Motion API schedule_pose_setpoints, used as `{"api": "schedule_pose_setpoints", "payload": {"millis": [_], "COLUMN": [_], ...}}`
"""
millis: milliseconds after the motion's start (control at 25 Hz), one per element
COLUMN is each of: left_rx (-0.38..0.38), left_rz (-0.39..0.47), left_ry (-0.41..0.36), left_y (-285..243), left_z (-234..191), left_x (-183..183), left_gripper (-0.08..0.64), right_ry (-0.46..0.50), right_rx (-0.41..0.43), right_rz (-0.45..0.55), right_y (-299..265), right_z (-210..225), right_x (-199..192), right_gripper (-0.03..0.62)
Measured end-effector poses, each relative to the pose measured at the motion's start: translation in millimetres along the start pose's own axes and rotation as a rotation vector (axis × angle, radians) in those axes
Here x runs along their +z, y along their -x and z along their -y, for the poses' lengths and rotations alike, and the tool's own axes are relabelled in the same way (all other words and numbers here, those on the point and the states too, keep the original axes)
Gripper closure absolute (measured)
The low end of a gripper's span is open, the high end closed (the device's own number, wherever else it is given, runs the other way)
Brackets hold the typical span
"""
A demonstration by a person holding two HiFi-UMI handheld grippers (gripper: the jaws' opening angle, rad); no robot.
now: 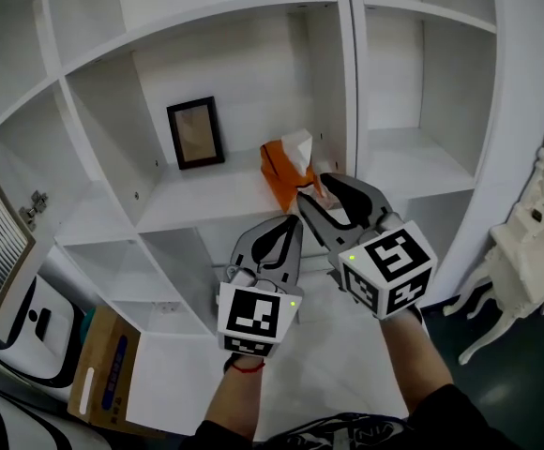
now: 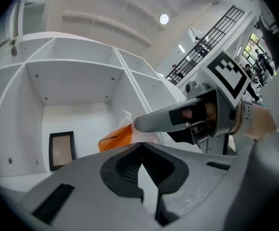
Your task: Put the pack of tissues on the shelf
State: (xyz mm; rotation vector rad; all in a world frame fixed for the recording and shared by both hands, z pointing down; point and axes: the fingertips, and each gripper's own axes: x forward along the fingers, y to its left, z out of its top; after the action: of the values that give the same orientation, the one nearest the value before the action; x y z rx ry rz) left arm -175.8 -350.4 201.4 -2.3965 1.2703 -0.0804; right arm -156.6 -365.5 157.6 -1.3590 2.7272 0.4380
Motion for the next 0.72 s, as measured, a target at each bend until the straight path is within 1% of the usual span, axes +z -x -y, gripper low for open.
{"api": "schedule_pose_setpoints", "payload": {"millis": [120,200,240,320,400,720], "left_rx": [0.019,0.029,0.032,0.036,0.036,0.029], "left_rz": [-0.004,-0.008,-0.011,-0.016,-0.021,-0.012], "left_ry": [0.011,0.017,0.020,0.023,0.018,0.007], "left_y": [-0.9,-2.0,-2.4,-3.2,-3.7,-3.7], "left_z": [-4.8,-8.0,-9.3,-10.4,-9.9,-7.3], "left_x": [-2.5,-4.6,-5.7,-7.9,-9.4,-7.6], "left_gripper": [0.554,0.554,0.554,0.554,0.554,0.554], "right_ry": [0.074,0.132,0.160,0.201,0.214,0.188], "right_rx": [-0.005,0.002,0.006,0.008,0.004,-0.013], "right_rz": [-0.003,-0.024,-0.039,-0.066,-0.077,-0.083], "right_y": [9.1,11.9,12.2,11.7,10.4,-7.3], "right_z": [-4.0,-9.8,-12.8,-17.3,-18.2,-7.0], "right_x": [0.8,-2.7,-5.7,-12.4,-16.2,-20.5], "right_gripper": [0.446,0.527,0.555,0.569,0.572,0.572]}}
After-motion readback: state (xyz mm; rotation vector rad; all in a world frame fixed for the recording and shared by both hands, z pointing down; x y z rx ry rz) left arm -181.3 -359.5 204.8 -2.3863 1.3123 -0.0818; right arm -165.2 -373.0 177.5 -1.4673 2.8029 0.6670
